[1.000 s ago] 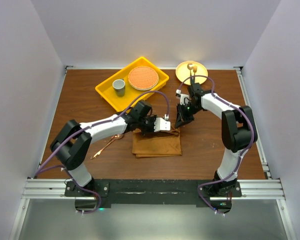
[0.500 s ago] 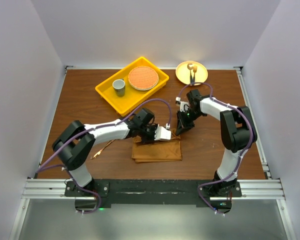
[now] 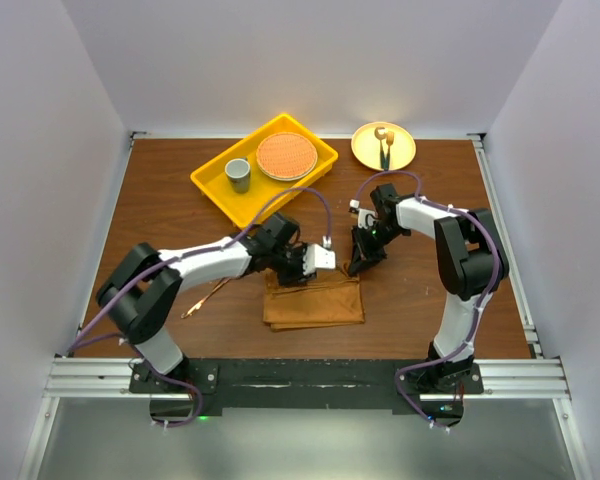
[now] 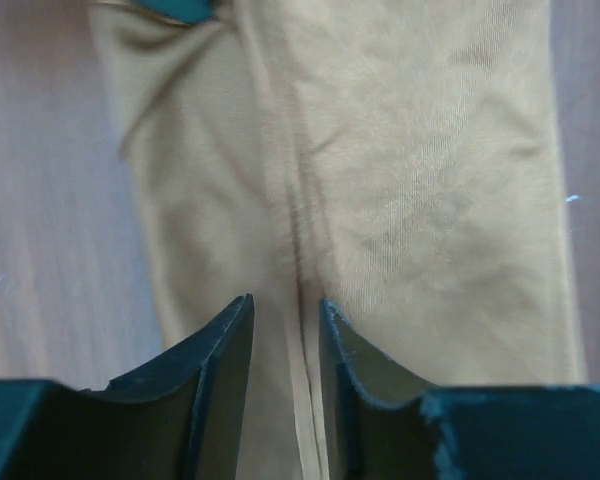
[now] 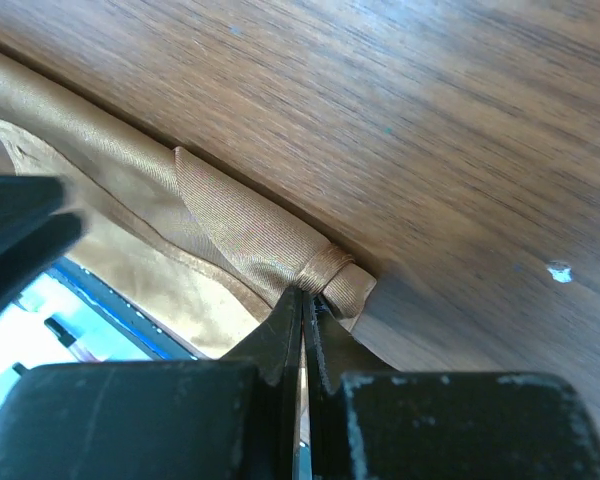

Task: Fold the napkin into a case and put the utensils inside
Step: Smooth out the 2/3-rectangle-folded napkin at the center of the board.

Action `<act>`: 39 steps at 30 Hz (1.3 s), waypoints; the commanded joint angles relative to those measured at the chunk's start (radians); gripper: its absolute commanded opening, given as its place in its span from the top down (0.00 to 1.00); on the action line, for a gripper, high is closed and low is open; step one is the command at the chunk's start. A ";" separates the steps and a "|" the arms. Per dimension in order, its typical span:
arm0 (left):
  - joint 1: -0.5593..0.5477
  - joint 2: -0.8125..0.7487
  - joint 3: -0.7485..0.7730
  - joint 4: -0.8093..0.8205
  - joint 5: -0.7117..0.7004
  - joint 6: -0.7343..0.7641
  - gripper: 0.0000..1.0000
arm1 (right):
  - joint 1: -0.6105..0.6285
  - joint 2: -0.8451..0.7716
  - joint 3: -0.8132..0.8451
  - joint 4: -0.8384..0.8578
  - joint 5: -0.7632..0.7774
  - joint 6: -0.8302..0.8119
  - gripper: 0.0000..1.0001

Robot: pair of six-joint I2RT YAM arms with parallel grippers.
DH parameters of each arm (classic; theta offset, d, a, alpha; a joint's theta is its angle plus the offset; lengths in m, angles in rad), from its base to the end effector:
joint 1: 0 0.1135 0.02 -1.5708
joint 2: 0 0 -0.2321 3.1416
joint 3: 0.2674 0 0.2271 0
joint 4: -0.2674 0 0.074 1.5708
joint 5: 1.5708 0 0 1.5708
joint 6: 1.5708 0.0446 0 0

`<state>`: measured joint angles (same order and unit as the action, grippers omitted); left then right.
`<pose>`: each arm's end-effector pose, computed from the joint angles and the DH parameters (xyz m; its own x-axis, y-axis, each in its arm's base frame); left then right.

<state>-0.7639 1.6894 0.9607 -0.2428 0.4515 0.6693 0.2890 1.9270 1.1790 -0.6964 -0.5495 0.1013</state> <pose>0.2142 -0.2321 0.1486 0.0288 0.7455 -0.6659 0.9975 0.0217 0.0674 0.2967 0.1125 0.1149 -0.9770 -0.2005 -0.0730 -0.2084 0.8232 0.5282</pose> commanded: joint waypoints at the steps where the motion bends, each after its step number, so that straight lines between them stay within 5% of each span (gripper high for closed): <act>1: 0.077 -0.117 0.027 0.051 0.104 -0.229 0.63 | 0.009 0.058 -0.012 0.057 0.106 -0.011 1.00; 9: 0.113 -0.014 0.032 0.073 0.004 -0.407 0.90 | 0.007 0.052 -0.019 0.060 0.117 -0.029 1.00; 19: 0.135 0.110 0.024 0.054 -0.086 -0.382 0.95 | 0.009 0.072 0.022 0.038 0.183 -0.066 1.00; 25: 0.213 0.015 0.012 0.094 0.045 -0.441 0.80 | 0.001 0.089 0.051 0.028 0.220 -0.084 1.00; 30: 0.276 -0.169 -0.019 0.226 0.180 -0.615 0.56 | -0.016 0.095 0.077 0.008 0.221 -0.090 1.00; 36: 0.276 -0.244 -0.100 0.531 0.243 -1.015 0.03 | -0.014 0.070 0.087 -0.002 0.218 -0.160 1.00; 39: 0.272 -0.201 -0.146 0.695 0.234 -1.244 0.00 | -0.016 0.069 0.097 -0.005 0.214 -0.175 1.00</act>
<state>-0.4881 1.4376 0.8829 0.1921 0.6502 -0.2230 0.2867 1.9720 1.2640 -0.7712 -0.5129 0.0181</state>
